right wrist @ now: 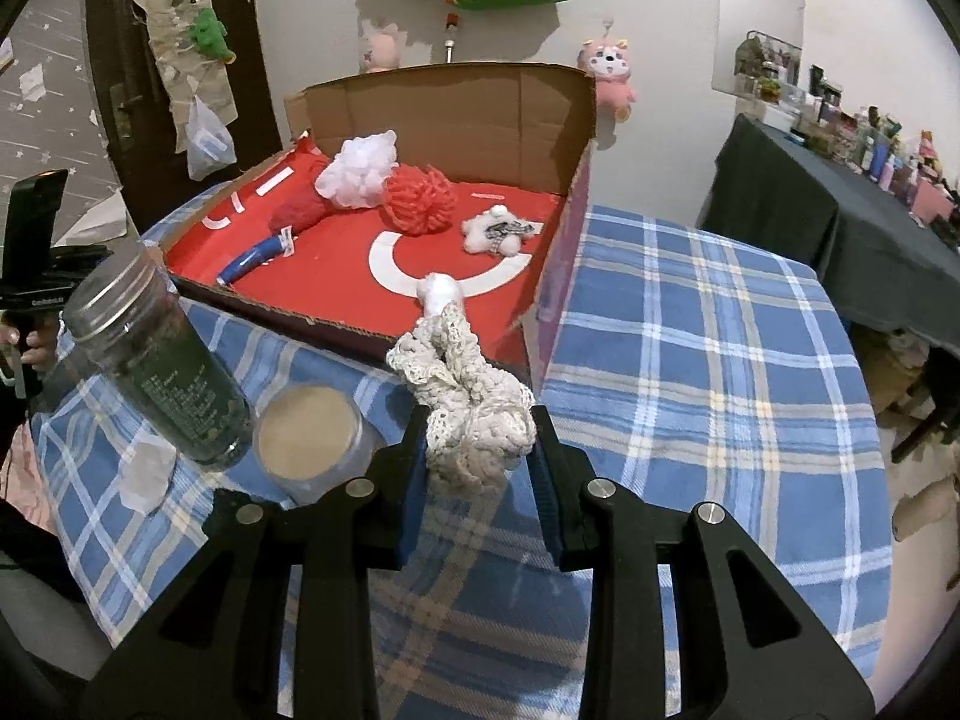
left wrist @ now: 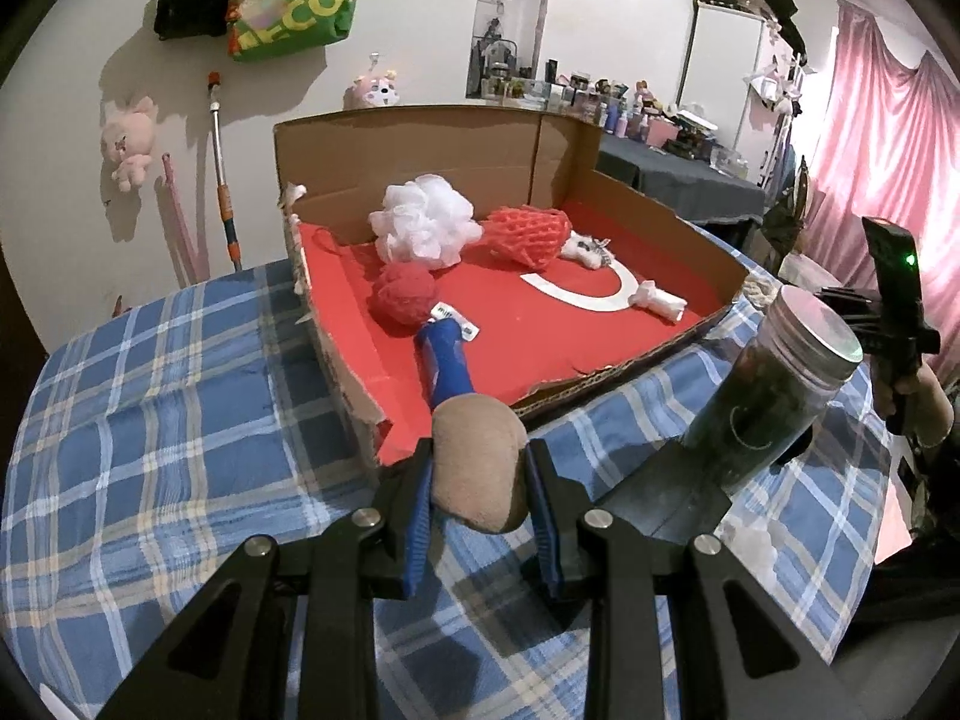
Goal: Organize soft objects
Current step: 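Lower the scrunchie into the box with the right tool while the left tool lowers the sponge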
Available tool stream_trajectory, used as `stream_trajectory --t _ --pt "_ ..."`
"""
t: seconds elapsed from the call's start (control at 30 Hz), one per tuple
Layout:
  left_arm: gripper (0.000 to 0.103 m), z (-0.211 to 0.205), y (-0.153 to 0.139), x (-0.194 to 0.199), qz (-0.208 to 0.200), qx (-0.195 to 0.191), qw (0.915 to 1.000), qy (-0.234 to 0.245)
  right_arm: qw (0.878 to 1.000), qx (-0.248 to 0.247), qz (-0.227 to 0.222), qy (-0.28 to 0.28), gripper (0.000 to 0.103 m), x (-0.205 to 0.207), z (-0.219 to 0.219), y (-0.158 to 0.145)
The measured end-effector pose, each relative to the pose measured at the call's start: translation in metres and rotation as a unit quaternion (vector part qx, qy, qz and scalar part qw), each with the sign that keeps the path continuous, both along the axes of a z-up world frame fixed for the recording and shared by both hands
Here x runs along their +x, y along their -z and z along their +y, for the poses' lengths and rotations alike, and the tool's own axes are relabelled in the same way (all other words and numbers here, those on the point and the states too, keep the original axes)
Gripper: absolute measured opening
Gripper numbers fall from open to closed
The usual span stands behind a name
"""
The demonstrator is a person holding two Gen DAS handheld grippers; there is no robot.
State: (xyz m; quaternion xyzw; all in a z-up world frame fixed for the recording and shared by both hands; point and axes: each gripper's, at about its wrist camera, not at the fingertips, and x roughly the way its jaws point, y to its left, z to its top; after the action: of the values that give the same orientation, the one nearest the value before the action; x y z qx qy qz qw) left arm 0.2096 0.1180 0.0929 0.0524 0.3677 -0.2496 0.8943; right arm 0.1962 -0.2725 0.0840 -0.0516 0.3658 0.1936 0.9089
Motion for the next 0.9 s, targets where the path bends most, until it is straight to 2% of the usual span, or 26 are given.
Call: stream_trajectory --t 0.4,0.53,0.77,0.9 --pt "0.031 -0.031 -0.025 0.032 0.01 -0.009 0.9994 0.031 0.999 0.021 0.008 -0.05 0.029 0.035 0.026 -0.025" --pt "0.031 -0.054 -0.027 0.057 0.036 -0.005 0.9988 0.033 0.997 0.025 0.026 -0.064 0.03 0.061 0.046 -0.033" --pt "0.032 -0.097 -0.018 0.098 0.086 0.023 0.9951 0.044 0.993 -0.034 0.09 -0.069 0.03 0.117 0.096 -0.023" --pt "0.033 -0.117 -0.005 0.121 0.109 0.059 0.9915 0.038 0.988 -0.063 0.12 -0.068 0.03 0.14 0.115 -0.014"
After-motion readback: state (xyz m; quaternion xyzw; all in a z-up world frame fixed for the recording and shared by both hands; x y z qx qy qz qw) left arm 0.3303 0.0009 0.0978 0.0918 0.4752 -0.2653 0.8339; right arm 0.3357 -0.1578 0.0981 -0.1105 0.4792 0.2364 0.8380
